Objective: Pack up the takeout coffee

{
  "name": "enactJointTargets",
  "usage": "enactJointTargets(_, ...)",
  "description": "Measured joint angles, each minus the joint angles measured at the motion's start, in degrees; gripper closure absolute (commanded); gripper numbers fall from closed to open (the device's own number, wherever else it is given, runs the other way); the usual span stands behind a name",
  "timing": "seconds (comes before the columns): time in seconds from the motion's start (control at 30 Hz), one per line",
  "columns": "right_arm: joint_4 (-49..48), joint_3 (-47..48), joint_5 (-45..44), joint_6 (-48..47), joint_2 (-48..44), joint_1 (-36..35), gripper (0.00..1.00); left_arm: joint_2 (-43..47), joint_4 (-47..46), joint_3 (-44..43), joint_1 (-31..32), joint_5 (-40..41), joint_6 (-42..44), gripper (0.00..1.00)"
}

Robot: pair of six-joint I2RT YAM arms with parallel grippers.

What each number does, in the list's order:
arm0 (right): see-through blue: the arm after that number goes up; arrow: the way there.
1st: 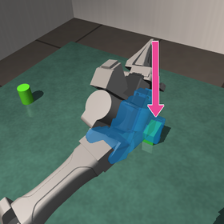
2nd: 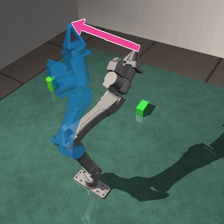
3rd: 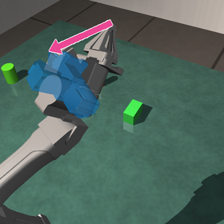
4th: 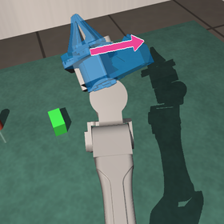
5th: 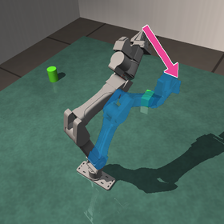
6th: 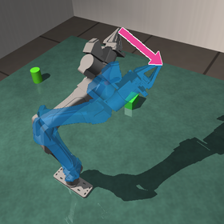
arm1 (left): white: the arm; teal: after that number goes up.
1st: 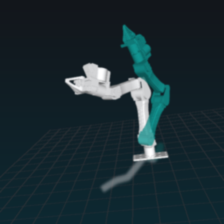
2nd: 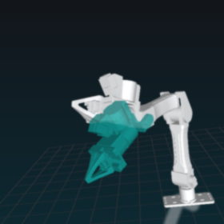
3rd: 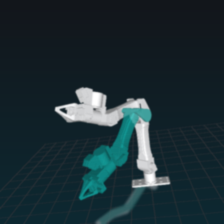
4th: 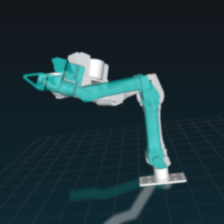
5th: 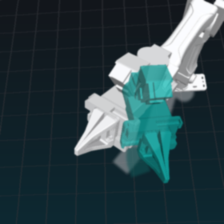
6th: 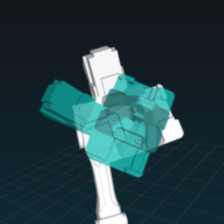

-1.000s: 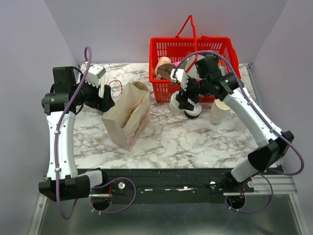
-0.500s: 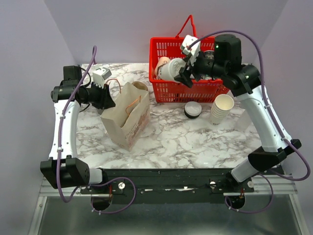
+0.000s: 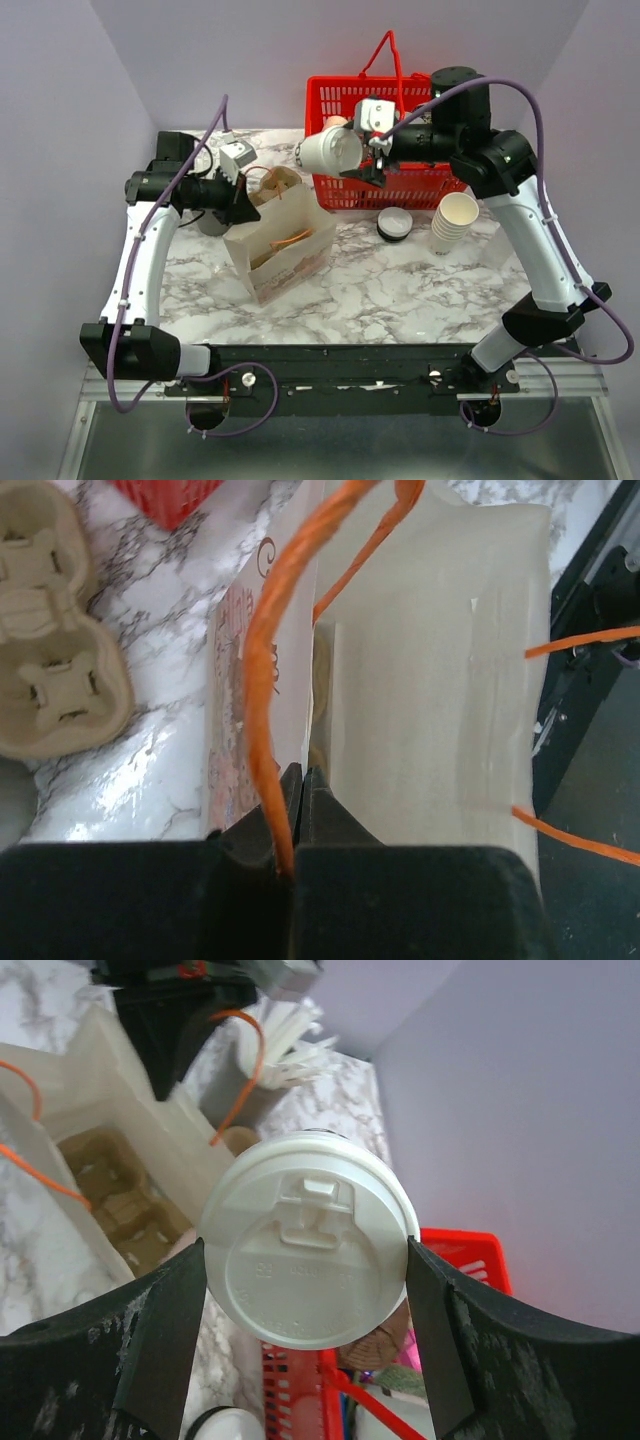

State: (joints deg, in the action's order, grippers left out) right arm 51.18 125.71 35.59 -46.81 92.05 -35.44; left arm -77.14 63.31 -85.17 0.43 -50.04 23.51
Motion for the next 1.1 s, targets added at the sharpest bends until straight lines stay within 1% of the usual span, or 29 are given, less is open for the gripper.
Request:
enactJointTargets(0.17,4.9,-1.1,3.8,-1.4,-0.2,-2.8,0.99,0.2,-2.3,0.0,7.6,3.3,-0.9,1.00)
enactJointTargets(0.23,7.1,-1.2,5.1,-2.0,-0.5,-3.7,0.99,0.4,-3.2,-0.2,9.2,4.9,-1.5,1.00)
enactJointTargets(0.37,10.1,-3.5,5.8,-4.2,-2.0,-4.6,1.00,0.5,-4.5,-1.4,10.9,7.9,-3.0,1.00)
enactJointTargets(0.47,11.4,-7.1,5.8,-6.1,-4.1,-4.8,0.99,0.4,-5.3,-3.0,11.2,9.4,-4.6,1.00)
enactJointTargets(0.6,12.1,-10.4,5.0,-7.2,-5.8,-5.5,0.99,0.2,-5.4,-6.3,11.8,10.3,-5.8,1.00)
enactJointTargets(0.73,13.0,-11.3,3.0,-8.4,-5.6,-6.9,0.99,0.1,-5.6,-8.9,14.2,10.7,-5.9,1.00)
enactJointTargets(0.8,14.0,-11.9,1.9,-9.4,-5.6,-7.3,1.00,0.1,-6.0,-9.0,15.5,11.1,-5.7,0.94)
enactJointTargets(0.83,14.6,-12.4,1.5,-9.9,-5.6,-7.4,1.00,0.1,-6.3,-8.6,16.2,11.2,-5.7,0.89)
enactJointTargets(0.87,15.0,-13.3,1.0,-10.7,-5.7,-7.5,1.00,0.2,-6.6,-8.2,16.7,11.3,-5.5,0.80)
enactJointTargets(0.93,15.8,-15.8,-0.2,-12.1,-6.1,-7.9,0.99,0.7,-7.5,-6.0,17.4,11.2,-5.2,0.76)
enactJointTargets(0.97,16.2,-17.4,-0.7,-12.8,-6.4,-8.1,0.99,1.0,-7.9,-4.9,17.8,11.2,-5.5,0.71)
enactJointTargets(1.1,18.9,-22.0,-3.1,-15.1,-6.5,-8.9,1.00,2.9,-9.9,-0.2,18.8,11.2,-6.0,0.65)
